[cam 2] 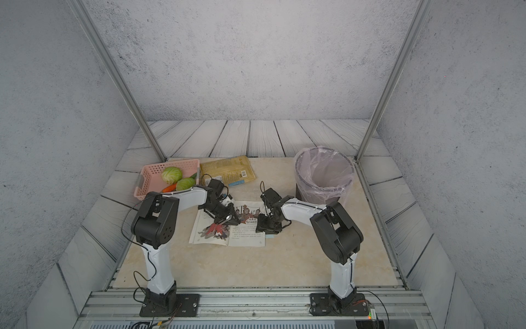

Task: Peel off the used sticky note
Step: Turn the page of the book at the center of the board.

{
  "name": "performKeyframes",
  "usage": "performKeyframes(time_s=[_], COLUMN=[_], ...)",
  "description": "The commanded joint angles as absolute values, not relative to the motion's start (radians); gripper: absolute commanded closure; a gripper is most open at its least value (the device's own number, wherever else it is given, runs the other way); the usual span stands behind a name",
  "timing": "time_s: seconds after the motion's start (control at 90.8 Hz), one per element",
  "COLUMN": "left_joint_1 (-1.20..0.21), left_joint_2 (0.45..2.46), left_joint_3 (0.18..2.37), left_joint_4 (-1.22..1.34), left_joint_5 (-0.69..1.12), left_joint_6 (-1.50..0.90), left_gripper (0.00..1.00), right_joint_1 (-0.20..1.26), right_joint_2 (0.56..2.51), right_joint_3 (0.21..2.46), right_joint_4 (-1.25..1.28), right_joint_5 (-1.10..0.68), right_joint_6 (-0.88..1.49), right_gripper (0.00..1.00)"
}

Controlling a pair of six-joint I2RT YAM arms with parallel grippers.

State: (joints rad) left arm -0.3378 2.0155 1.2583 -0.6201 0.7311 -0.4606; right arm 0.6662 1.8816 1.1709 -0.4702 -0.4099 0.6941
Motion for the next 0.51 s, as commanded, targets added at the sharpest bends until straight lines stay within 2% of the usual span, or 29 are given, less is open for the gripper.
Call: performKeyframes(time_s=[0.0,0.275,0.495], left_joint_1=[-0.335,-0.310,-0.227], left_joint_2=[1.987,1.866,1.810], left_joint_3=[1.246,1.328,1.227], left_joint_4=[-0.657,-0.732,-0.729], left_joint_5=[0.733,0.810,0.663], left_joint_6=[-0.476,-0.465,-0.407], left_gripper=[0.82,0.81,0.81], right_joint_1=[0.663,0.649,0.645], right_joint_2=[1.917,1.937,1.911], right_joint_3=[1.161,1.112,1.103], right_joint_4=[-0.444,-0.442,-0.448], right_joint_5=[-0.448,-0.413,-0.408], right_joint_6=[0.707,0.689,0.682], right_gripper=[0.50,0.50,0.50])
